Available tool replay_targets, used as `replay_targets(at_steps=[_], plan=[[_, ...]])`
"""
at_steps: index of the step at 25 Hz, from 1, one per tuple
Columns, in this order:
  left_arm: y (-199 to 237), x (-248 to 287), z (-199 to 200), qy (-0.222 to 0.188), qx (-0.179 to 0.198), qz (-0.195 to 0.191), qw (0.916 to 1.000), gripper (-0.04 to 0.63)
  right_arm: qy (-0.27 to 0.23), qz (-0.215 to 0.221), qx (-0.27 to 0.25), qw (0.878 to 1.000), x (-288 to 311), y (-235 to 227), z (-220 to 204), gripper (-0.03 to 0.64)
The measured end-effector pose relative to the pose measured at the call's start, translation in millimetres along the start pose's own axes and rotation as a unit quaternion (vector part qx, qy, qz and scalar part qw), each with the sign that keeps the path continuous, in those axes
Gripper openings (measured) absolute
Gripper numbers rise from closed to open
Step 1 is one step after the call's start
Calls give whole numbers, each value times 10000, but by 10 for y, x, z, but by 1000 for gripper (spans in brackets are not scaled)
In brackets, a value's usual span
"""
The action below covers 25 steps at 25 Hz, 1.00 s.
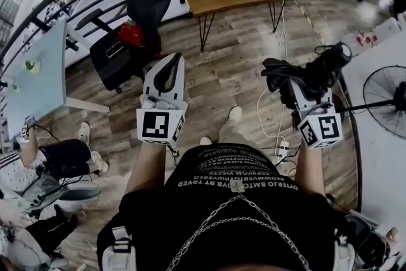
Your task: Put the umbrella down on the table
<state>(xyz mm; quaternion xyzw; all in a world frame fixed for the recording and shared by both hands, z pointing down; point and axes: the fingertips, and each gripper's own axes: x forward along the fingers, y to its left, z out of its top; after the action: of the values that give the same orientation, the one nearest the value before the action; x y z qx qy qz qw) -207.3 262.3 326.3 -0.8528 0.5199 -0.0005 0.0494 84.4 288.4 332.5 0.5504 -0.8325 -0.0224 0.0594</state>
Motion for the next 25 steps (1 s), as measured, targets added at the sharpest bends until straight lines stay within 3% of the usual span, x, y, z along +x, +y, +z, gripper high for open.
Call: replay_targets(at_steps=[12, 17, 22, 25], plan=[[-58, 863, -192, 246, 28, 64, 9997, 31, 117, 209, 227, 9995, 561, -559, -243, 259], [-39, 1318, -216, 322, 72, 72, 9994, 31, -37, 202, 320, 9993, 885, -950, -166, 259], [76, 1569, -267, 225, 68, 400, 9989, 31, -257, 58, 411, 9988, 1076, -1181, -185, 259], [67, 1809, -217, 229, 82, 397, 9989, 31, -330, 93, 344, 9988, 1220, -1316, -139, 259]])
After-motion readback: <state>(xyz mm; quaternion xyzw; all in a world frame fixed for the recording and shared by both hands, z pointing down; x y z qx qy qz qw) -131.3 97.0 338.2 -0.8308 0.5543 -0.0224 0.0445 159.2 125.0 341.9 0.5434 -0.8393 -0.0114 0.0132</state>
